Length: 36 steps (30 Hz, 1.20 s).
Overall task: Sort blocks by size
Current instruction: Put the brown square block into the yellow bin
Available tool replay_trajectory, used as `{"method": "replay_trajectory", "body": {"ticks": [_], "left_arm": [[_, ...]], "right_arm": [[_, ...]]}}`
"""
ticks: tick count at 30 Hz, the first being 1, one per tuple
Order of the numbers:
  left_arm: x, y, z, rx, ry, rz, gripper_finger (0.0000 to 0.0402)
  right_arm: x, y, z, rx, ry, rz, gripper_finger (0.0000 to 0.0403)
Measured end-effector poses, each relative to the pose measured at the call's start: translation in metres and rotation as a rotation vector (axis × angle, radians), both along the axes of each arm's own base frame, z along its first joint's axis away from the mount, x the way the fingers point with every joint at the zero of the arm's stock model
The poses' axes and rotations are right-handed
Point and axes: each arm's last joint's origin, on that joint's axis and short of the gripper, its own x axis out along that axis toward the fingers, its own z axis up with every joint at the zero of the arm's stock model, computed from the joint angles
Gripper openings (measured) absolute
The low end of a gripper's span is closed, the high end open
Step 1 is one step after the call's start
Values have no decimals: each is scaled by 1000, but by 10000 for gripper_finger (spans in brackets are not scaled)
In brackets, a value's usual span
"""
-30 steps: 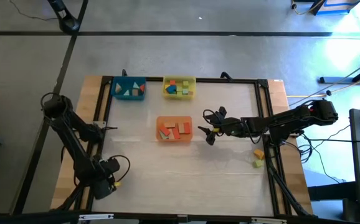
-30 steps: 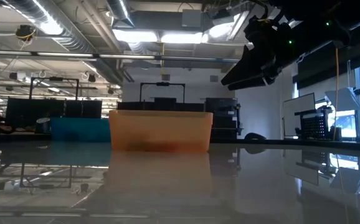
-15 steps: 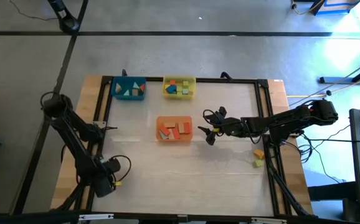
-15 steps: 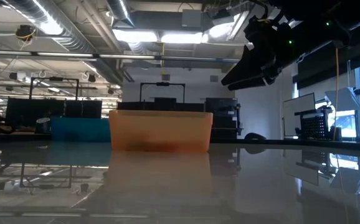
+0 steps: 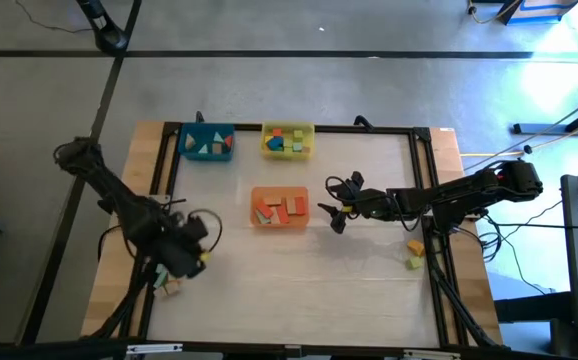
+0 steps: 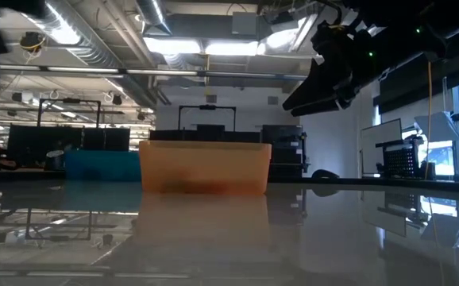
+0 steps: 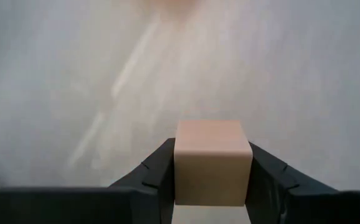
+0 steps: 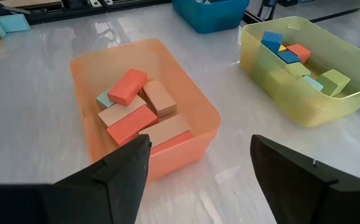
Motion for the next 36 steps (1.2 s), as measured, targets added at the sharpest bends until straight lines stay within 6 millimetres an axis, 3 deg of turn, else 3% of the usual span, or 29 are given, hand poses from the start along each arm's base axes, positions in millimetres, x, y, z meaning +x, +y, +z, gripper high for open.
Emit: {"method": "replay_trajectory", "body": {"ticks": [7, 21, 28, 36], "left_arm": [[26, 49, 16, 172, -170, 102, 134], [97, 145, 28, 499, -359, 92, 135], [123, 194, 14, 602, -372, 151, 135], [149, 244, -24, 634, -374, 198, 137]], "right_arm": [[0, 0, 0, 3, 0, 6, 276], [0, 0, 0, 3, 0, 6, 276], [0, 0, 0, 3, -2, 6, 276], [0, 0, 0, 3, -3, 5, 276]]}}
